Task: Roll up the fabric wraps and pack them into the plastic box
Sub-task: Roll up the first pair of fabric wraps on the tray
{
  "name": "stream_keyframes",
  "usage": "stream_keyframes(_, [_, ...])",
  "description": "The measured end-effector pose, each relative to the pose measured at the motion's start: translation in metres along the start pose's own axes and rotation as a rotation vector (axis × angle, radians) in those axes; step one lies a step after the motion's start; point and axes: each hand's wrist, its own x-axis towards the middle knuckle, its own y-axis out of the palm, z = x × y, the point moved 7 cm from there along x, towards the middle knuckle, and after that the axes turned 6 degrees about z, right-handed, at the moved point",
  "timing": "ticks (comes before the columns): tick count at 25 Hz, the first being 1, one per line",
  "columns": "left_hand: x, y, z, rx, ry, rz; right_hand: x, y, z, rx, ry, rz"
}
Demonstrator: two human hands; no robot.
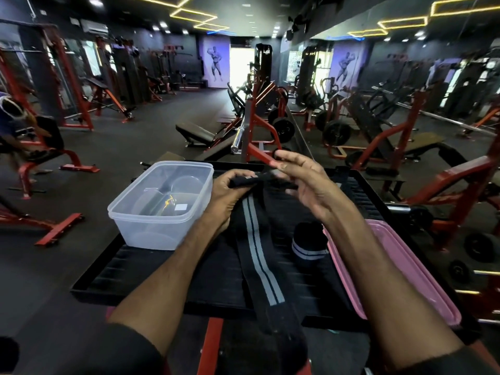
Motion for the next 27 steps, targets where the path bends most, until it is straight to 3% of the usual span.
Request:
stream_keyframes(2, [-0.001,0.009,0.000,0.040,-0.012,0.072,0.008,-0.011,-0.003,-0.148,-0.017,-0.187])
stream_keyframes(6, [-0.003,0.017,0.004,0.045,-0.013,0.150,0.013,0.014,-0.022,-0.355,0.198,0.003])
stream_keyframes(8, [-0.004,0.017,0.008,0.010,-0.040,0.149,0.014,0.014,-0.031,-0.428,0.214,0.033])
stream_keyframes(13, [-0.009,0.007,0.014,0.000,-0.124,0.089,0.013,0.014,-0.037,-0.374,0.046,0.086])
stream_keyframes(19, [-0.018,0.003,0.020,0.132,-0.249,0.254,0.023,0.000,-0.034,-0.424,-0.170,0.049])
stream_keyframes(25, [-0.019,-0.005,0.005,0.482,0.039,0.201,0.026,-0.001,-0.041,-0.527,-0.243,0.018])
stream_keyframes(27, [-0.023,-0.007,-0.001,0.551,0.127,0.199,0.025,0.000,-0.042,-0.463,-0.140,0.075])
